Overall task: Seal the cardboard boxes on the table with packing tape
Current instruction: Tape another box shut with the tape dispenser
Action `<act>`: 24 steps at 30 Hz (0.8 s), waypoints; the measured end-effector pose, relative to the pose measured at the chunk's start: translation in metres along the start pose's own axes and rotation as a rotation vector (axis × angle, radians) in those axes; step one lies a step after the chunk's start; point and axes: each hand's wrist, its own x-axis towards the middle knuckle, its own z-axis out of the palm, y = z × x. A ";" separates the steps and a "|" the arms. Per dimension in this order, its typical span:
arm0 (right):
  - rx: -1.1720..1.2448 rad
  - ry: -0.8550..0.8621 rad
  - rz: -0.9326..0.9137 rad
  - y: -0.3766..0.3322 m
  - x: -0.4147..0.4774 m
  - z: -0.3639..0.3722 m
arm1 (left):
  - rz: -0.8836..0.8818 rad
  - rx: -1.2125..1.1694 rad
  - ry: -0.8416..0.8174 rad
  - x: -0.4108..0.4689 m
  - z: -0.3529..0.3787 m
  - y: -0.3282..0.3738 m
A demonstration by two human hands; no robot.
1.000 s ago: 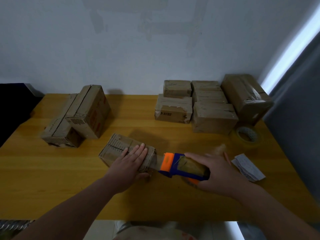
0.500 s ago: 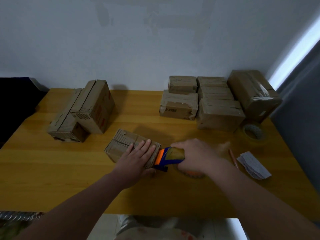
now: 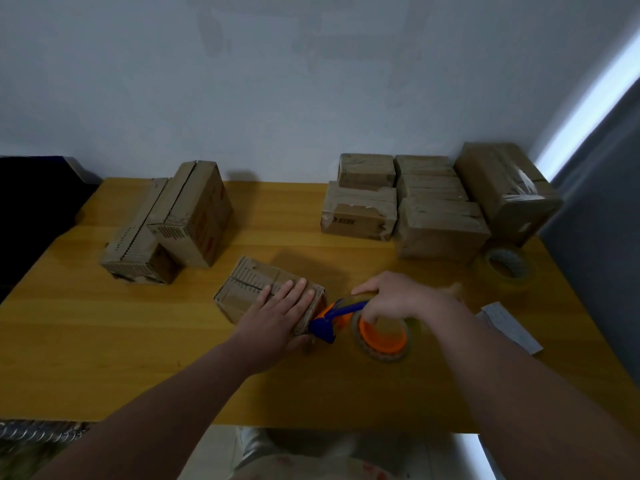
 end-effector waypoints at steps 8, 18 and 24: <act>0.174 -0.062 0.090 0.009 -0.005 0.009 | 0.017 -0.031 0.005 -0.003 -0.005 -0.001; 0.109 -0.029 0.148 0.013 -0.014 0.010 | 0.087 -0.092 0.009 -0.008 -0.006 -0.007; 0.014 -0.014 0.206 0.025 -0.020 0.014 | 0.051 -0.113 -0.004 -0.010 -0.011 -0.002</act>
